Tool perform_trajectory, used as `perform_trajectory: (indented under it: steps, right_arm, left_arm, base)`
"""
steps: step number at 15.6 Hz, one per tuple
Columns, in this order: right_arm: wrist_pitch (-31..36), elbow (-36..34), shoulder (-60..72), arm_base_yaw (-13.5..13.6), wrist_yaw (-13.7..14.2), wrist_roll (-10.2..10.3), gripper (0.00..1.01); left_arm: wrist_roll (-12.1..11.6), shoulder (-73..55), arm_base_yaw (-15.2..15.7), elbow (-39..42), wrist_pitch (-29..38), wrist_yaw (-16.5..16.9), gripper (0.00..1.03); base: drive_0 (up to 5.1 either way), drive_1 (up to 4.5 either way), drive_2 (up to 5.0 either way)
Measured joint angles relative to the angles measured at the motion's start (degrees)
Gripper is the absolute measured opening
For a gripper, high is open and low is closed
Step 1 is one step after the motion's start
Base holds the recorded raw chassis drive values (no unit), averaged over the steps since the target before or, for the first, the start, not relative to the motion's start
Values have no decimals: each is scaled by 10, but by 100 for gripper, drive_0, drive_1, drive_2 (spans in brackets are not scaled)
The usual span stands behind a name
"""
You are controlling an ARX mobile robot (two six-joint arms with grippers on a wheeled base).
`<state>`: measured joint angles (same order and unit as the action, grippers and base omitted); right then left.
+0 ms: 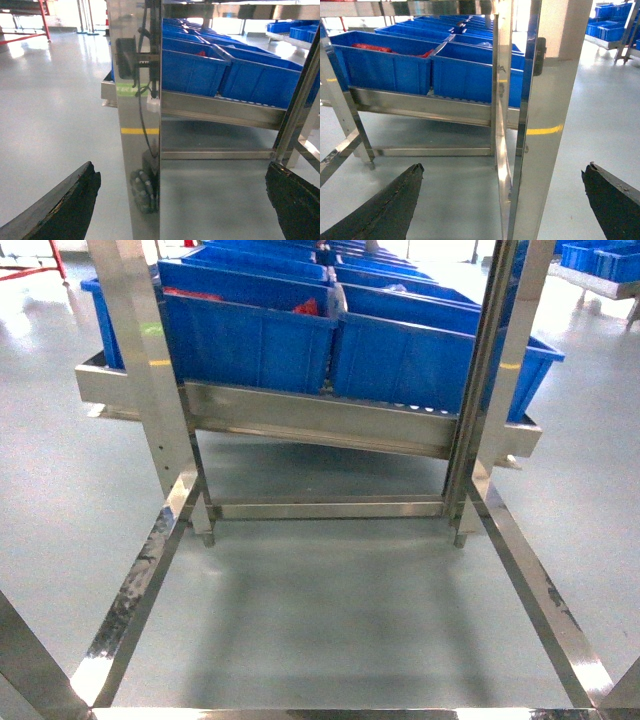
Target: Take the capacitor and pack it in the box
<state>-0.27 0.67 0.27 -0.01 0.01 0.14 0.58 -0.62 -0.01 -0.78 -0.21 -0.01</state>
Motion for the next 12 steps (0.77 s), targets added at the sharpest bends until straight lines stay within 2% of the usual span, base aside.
perform_trajectory:
  steps: [12]
  right_arm:
    - [0, 0, 0, 0, 0, 0, 98]
  left_arm:
    - [0, 0, 0, 0, 0, 0, 98]
  base:
    - [0, 0, 0]
